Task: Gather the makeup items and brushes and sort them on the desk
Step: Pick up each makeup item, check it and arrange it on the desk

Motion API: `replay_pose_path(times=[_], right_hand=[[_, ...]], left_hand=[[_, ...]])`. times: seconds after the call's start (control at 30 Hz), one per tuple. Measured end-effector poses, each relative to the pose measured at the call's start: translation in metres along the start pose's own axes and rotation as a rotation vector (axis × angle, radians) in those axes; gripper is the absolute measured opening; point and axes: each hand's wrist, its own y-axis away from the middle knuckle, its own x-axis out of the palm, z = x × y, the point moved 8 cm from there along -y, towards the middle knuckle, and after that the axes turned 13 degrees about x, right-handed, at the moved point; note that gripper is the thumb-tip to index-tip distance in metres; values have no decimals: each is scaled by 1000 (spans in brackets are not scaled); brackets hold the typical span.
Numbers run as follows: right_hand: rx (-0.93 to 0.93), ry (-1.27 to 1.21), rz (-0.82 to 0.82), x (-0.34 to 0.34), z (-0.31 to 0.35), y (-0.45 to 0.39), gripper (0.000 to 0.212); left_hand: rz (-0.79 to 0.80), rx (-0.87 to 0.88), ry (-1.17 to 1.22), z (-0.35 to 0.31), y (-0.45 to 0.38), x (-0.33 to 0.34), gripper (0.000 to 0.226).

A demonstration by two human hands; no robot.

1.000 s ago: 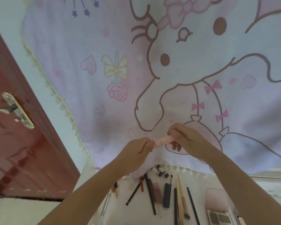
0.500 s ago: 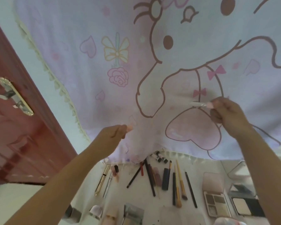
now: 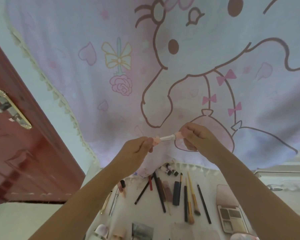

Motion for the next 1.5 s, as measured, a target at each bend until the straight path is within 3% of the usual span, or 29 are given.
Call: replay_pose_path(times=[0.2,0.3,0.4,0.57,0.67,0.9,0.97,1.1,1.17,1.27,1.37,1.5], right_hand=[[94,188,64,26,-17,-6,28],[233,62,160,46,-39,-11,29],[343,-21,246,67,-60,-14,17],[411,-181,267,93,-79,-20,16],[422,-180,276,108,-91,-25,12],[532,-99,341,149,-139,-29,6],[490,67,322,157,-154,-32,12],[135,866,330,173,-203,-25,42],[77,1110,384,182,-239,-17,51],[174,1262,429,187,-275,-6,58],[134,1306,321,190,-281,-3,72],[93,1234,365,199,-292,2,80]], left_hand=[[126,-67,-17,12,5,10,25],[146,-148,39,26,17,15,13],[118,-263,112,45,34,18,17],[1,-303,62,68,54,11,7],[-71,-349,-3,86,64,7,17],[-2,-395,-203,118,94,28,24],[25,-430,-245,128,104,34,24],[178,-493,-423,155,124,49,28],[236,-557,-467,170,133,55,29],[293,-665,-487,189,139,62,31],[339,-749,-504,204,138,68,38],[393,-799,-557,216,132,78,41]])
